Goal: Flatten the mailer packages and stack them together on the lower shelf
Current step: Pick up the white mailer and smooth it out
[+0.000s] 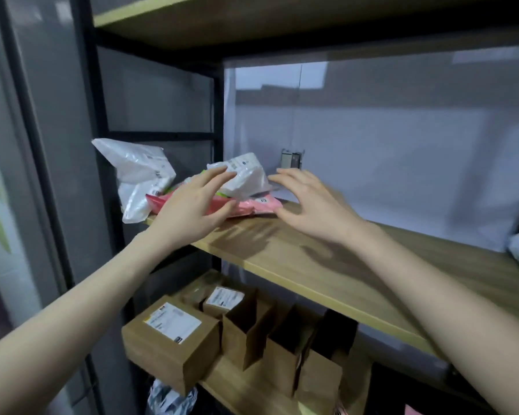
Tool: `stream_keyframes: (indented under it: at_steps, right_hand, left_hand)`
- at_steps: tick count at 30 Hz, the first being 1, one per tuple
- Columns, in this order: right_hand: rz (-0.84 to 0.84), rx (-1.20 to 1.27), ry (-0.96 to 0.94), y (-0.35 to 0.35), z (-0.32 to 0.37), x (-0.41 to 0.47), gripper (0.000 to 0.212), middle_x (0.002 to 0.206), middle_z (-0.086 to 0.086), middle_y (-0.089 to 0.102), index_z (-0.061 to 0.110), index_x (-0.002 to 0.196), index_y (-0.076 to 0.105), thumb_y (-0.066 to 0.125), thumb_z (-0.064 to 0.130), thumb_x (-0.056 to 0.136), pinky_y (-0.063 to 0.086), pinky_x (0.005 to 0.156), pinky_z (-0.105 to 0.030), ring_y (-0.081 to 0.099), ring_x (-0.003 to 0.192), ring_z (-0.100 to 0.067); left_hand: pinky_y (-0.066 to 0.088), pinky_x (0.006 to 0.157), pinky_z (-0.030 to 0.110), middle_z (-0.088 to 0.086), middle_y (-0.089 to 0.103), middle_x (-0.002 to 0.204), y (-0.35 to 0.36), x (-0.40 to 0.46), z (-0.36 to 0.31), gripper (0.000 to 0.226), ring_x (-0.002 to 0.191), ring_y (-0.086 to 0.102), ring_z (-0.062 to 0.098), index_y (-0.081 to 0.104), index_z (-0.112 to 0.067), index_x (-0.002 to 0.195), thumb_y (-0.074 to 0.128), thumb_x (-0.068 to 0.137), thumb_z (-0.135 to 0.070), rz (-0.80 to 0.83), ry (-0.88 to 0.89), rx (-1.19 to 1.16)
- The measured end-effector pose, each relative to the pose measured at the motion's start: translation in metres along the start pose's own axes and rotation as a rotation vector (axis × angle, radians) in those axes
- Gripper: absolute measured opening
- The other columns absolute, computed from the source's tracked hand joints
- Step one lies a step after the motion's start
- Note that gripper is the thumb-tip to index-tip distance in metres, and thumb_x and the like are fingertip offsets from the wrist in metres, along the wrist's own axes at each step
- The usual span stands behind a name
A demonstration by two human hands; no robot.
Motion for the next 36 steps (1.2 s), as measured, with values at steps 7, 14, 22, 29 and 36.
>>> stream_keyframes:
  at_steps: [7,14,22,29,36]
  right_hand:
    - [0.036,-0.057,0.068,0.032,-0.03,0.049,0.05,0.147,0.008,0.035,0.027,0.139,0.038,0.048,0.04,0.091,0.039,0.104,-0.041,0.031,0.135,-0.014]
    - [0.098,-0.122,0.076,0.05,-0.044,0.06,0.049,0.149,0.009,0.031,0.028,0.138,0.038,0.048,0.035,0.09,0.038,0.098,-0.034,0.028,0.136,-0.013]
    - [0.075,-0.124,0.087,0.048,-0.051,0.062,0.047,0.151,0.009,0.029,0.028,0.137,0.04,0.047,0.035,0.091,0.038,0.097,-0.033,0.026,0.139,-0.011]
    - [0.032,-0.123,0.13,0.031,-0.062,0.048,0.056,0.149,0.006,0.031,0.024,0.141,0.033,0.049,0.029,0.088,0.038,0.1,-0.036,0.031,0.135,-0.017]
    - [-0.12,-0.077,0.335,-0.012,-0.08,0.001,0.064,0.143,-0.003,0.037,0.018,0.142,0.023,0.053,0.033,0.087,0.037,0.102,-0.041,0.034,0.133,-0.025]
  left_hand:
    - [0.046,0.088,0.037,0.0,0.057,0.13,0.048,0.064,0.04,0.042,0.114,0.056,0.025,0.059,-0.022,0.124,0.064,0.084,-0.036,-0.004,-0.049,0.104]
    - [0.032,0.068,0.029,-0.003,0.061,0.114,0.066,0.092,0.054,0.027,0.102,0.059,0.023,0.062,-0.023,0.109,0.063,0.084,-0.032,0.055,-0.089,0.217]
    - [0.041,0.063,0.029,-0.006,0.065,0.102,0.062,0.102,0.044,0.017,0.084,0.064,0.028,0.068,-0.021,0.096,0.055,0.086,-0.018,-0.129,-0.132,0.117]
    - [0.05,0.067,0.032,-0.005,0.065,0.089,0.044,0.115,0.02,0.011,0.08,0.067,0.016,0.069,-0.017,0.087,0.059,0.086,-0.016,-0.32,-0.099,-0.126]
    - [0.048,0.068,0.029,0.001,0.067,0.085,0.032,0.116,-0.039,0.012,0.069,0.056,0.014,0.069,-0.009,0.09,0.063,0.087,-0.018,-0.48,0.054,-0.321]
Point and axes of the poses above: each hand's wrist, its own x-axis towards the middle knuckle, its own y-axis out of the palm, z = x × y, the point moved 1 cm from there along x, towards the middle knuckle
